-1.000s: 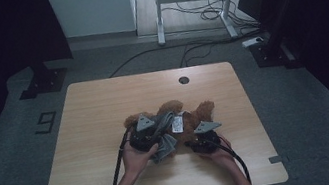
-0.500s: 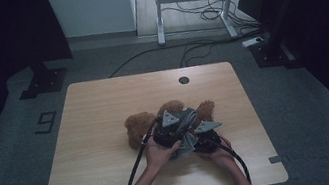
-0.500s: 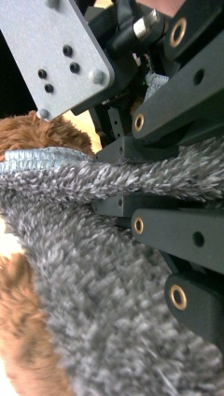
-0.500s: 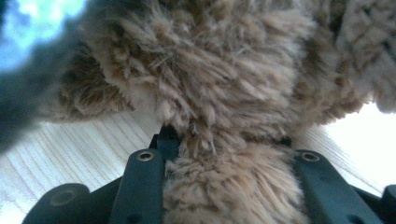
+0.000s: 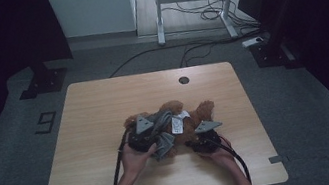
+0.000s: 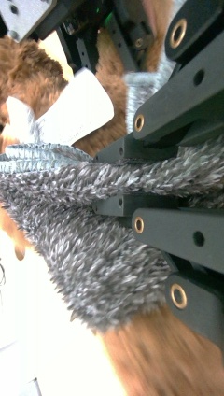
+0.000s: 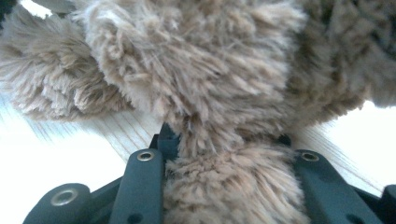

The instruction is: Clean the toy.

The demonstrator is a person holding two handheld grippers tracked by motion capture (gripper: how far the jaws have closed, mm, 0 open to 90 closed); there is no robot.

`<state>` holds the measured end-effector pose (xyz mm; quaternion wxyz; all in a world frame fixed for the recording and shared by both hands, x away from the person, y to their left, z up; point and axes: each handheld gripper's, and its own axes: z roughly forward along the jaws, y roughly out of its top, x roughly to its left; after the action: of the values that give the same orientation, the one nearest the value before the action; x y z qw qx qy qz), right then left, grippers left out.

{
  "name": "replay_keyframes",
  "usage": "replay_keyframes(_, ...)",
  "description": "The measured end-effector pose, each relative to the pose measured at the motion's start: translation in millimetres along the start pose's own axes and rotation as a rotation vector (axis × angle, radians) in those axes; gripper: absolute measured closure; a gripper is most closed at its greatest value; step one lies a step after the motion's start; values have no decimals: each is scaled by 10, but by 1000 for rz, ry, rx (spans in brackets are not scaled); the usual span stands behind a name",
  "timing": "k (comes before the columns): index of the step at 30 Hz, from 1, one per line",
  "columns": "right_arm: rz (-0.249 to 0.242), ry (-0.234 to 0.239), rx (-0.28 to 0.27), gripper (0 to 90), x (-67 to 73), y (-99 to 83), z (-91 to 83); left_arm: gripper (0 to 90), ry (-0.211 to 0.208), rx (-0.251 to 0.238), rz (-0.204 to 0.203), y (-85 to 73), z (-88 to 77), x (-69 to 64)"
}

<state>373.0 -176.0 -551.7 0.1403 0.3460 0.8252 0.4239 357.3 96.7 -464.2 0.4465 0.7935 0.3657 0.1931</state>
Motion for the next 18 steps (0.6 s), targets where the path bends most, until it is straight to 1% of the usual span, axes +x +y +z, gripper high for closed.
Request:
replay_keyframes(1,0,0,0,618,0,0,0,792,0,0,0,0,0,0)
replay_keyframes(2,1,0,-1,619,0,0,0,791,17,-13,-13,-36,-114,95)
replay_keyframes(3,1,0,-1,619,0,0,0,791,17,-13,-13,-36,-114,95)
replay_keyframes(4,6,0,0,619,-4,0,0,791,44,-15,-12,-66,-186,165)
replay_keyframes(5,6,0,0,619,-4,0,0,791,64,-14,-21,-101,-231,224)
replay_keyframes(6,9,2,0,619,-7,0,0,791,73,-8,-34,-144,-266,297)
replay_keyframes(7,9,1,0,618,-6,0,0,791,97,6,-61,-252,-310,443)
replay_keyframes(8,9,1,0,619,-6,0,0,791,97,6,-61,-252,-310,443)
replay_keyframes(9,9,1,0,619,-6,0,0,791,105,19,-78,-311,-324,516)
replay_keyframes(10,10,2,0,619,-8,0,1,791,121,42,-115,-435,-320,651)
replay_keyframes(11,11,3,1,619,-9,0,2,791,121,42,-115,-435,-320,651)
replay_keyframes(12,11,3,1,619,-9,0,2,791,122,56,-137,-496,-308,712)
replay_keyframes(13,14,5,3,619,-11,2,3,791,122,74,-174,-596,-285,795)
replay_keyframes(15,14,5,3,619,-11,2,4,791,124,74,-173,-615,-284,800)
replay_keyframes(16,14,5,3,619,-15,2,4,790,124,70,-165,-608,-293,783)
replay_keyframes(17,14,5,3,619,-15,2,4,790,119,59,-159,-578,-308,754)
replay_keyframes(18,18,6,5,619,-19,3,6,790,107,30,-141,-487,-342,680)
